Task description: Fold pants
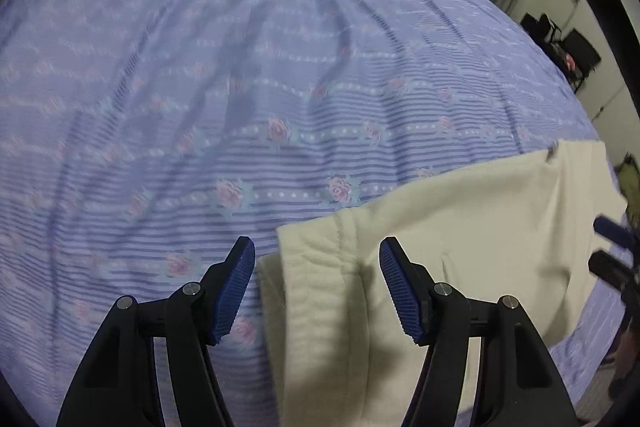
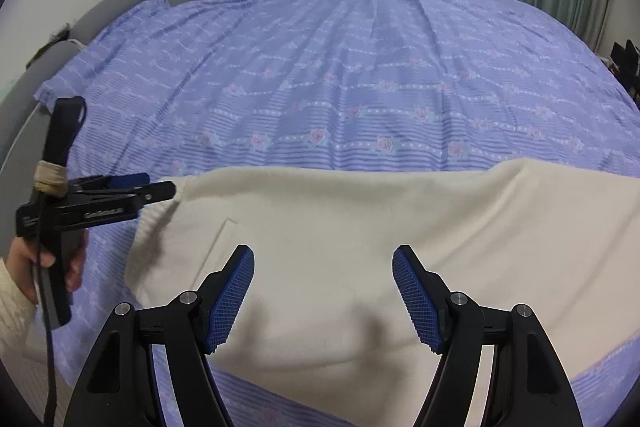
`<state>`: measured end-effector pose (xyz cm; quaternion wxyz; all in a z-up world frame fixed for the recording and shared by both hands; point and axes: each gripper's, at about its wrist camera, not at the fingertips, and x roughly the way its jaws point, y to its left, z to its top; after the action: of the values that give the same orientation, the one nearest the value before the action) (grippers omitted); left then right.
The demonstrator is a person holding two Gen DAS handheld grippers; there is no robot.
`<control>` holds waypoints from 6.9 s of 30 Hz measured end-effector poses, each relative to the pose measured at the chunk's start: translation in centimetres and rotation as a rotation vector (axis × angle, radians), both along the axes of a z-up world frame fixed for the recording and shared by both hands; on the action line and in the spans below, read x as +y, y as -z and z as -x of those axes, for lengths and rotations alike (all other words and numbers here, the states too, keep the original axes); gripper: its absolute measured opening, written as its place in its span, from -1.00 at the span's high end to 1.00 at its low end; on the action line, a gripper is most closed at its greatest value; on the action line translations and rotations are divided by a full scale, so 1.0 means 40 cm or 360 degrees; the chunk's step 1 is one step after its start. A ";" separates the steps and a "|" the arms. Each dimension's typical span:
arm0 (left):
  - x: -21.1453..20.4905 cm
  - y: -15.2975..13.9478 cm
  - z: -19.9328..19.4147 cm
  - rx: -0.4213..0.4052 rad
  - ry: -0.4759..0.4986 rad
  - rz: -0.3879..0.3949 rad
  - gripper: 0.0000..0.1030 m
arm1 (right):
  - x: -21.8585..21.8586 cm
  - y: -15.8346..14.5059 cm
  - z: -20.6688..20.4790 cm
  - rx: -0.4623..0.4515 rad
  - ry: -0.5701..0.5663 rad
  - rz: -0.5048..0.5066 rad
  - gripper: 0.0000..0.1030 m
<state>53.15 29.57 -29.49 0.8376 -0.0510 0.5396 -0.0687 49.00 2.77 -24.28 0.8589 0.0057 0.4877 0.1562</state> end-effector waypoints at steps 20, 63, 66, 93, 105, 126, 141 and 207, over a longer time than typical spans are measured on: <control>0.064 -0.016 0.047 -0.0220 -0.0344 0.0028 0.16 | 0.060 0.000 0.016 -0.0050 -0.0007 0.0080 -0.39; -0.480 0.043 0.493 -0.0053 -0.0039 -0.0200 -0.76 | -0.288 0.194 0.309 0.0186 -0.0341 0.0061 -0.31; -0.490 0.052 0.489 -0.0035 -0.0084 -0.0173 -0.76 | -0.287 0.224 0.292 0.0219 -0.0366 0.0040 -0.27; -0.461 0.057 0.487 -0.0003 -0.0219 -0.0152 -0.76 | -0.174 0.132 0.295 -0.0206 -0.0604 0.0126 -0.18; -0.458 0.040 0.497 -0.0010 -0.0276 -0.0182 -0.76 | -0.187 0.174 0.285 -0.0048 -0.0609 0.0170 0.72; -0.767 -0.321 0.522 -0.0241 -0.0077 -0.0199 -0.76 | -0.638 -0.225 0.398 -0.0245 0.0034 0.0044 -0.28; -1.349 -0.433 0.424 -0.0464 0.0298 -0.0093 -0.76 | -1.208 -0.331 0.432 -0.0392 0.0603 0.0094 -0.37; -1.921 -0.069 0.095 -0.0176 0.0368 -0.0326 -0.78 | -1.765 0.207 0.054 0.0093 0.1081 -0.0451 0.65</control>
<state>49.36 -47.29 -26.74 0.8533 0.1009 0.4992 -0.1120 46.83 -67.82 -32.56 0.8382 0.2906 0.4558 -0.0720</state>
